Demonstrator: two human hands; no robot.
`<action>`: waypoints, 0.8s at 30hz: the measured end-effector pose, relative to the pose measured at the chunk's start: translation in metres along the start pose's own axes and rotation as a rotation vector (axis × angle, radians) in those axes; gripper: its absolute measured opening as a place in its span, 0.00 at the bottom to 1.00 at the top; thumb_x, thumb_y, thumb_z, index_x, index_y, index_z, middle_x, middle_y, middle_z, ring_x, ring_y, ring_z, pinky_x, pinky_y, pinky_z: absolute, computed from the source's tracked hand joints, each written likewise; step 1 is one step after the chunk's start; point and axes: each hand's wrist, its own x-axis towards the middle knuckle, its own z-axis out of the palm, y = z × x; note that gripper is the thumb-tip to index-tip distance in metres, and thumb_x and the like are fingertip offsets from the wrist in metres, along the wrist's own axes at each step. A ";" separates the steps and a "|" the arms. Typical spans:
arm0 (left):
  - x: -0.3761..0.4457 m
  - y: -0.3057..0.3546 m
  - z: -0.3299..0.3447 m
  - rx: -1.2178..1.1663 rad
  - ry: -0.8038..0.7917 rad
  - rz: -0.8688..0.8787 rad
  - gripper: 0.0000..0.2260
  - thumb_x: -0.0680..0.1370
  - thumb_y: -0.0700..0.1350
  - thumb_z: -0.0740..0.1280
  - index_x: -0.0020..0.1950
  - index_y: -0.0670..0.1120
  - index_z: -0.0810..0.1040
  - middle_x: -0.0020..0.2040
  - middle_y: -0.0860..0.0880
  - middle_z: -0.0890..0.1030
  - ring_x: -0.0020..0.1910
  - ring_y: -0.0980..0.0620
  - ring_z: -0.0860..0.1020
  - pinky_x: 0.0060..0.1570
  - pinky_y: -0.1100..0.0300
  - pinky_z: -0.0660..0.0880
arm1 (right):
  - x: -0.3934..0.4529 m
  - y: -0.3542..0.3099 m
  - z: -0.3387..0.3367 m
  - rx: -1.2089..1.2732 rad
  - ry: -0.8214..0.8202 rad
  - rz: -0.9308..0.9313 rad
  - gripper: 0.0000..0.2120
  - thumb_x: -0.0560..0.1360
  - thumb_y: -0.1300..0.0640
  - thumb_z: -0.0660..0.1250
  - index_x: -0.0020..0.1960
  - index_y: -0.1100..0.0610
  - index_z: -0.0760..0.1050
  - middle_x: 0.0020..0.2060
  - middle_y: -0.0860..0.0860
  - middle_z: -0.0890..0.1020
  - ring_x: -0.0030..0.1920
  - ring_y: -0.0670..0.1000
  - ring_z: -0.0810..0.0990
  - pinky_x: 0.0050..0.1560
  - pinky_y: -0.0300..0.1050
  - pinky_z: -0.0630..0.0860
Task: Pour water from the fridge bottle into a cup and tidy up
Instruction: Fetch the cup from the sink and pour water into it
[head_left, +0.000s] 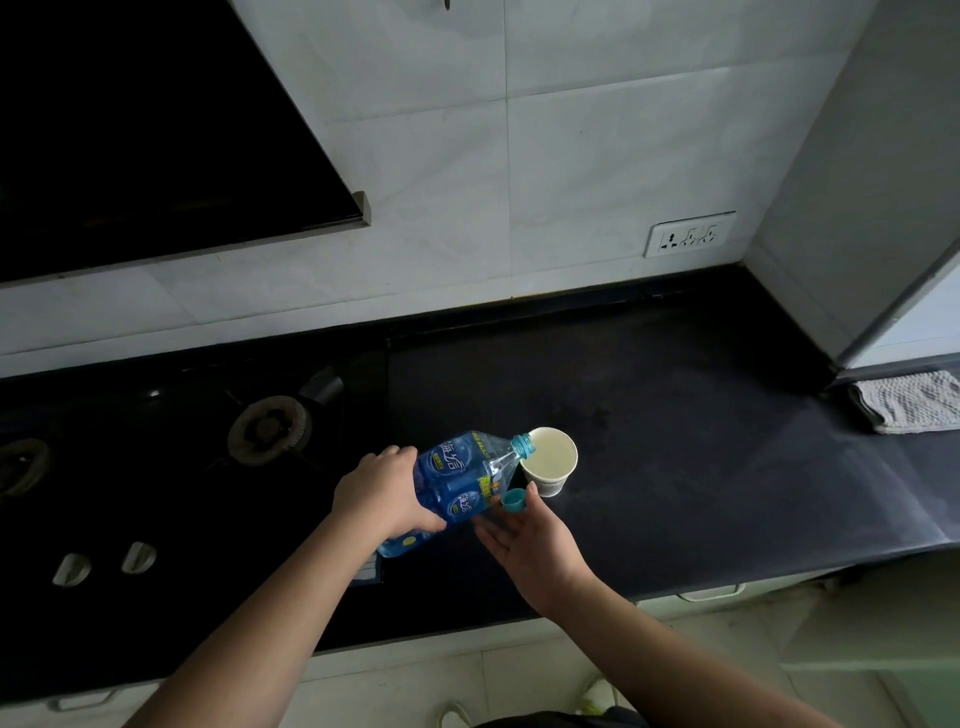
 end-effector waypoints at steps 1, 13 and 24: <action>0.000 0.000 0.000 -0.003 0.001 0.002 0.36 0.59 0.67 0.77 0.60 0.53 0.71 0.57 0.54 0.74 0.59 0.50 0.73 0.52 0.51 0.76 | -0.001 0.000 0.000 0.000 0.002 -0.004 0.23 0.82 0.46 0.57 0.69 0.60 0.68 0.60 0.60 0.81 0.62 0.60 0.78 0.69 0.55 0.70; 0.007 -0.013 0.009 -0.321 -0.033 0.065 0.35 0.59 0.59 0.81 0.62 0.53 0.74 0.59 0.54 0.76 0.57 0.52 0.76 0.56 0.54 0.75 | -0.006 -0.007 0.003 -0.008 0.043 -0.079 0.25 0.82 0.46 0.57 0.69 0.64 0.69 0.57 0.61 0.82 0.57 0.60 0.82 0.59 0.55 0.76; 0.005 -0.033 0.051 -0.654 -0.093 0.074 0.33 0.58 0.44 0.84 0.58 0.55 0.73 0.51 0.57 0.81 0.53 0.57 0.79 0.55 0.58 0.76 | -0.021 -0.009 0.009 -0.314 -0.010 -0.159 0.23 0.83 0.46 0.52 0.63 0.63 0.73 0.56 0.57 0.83 0.57 0.55 0.82 0.61 0.52 0.76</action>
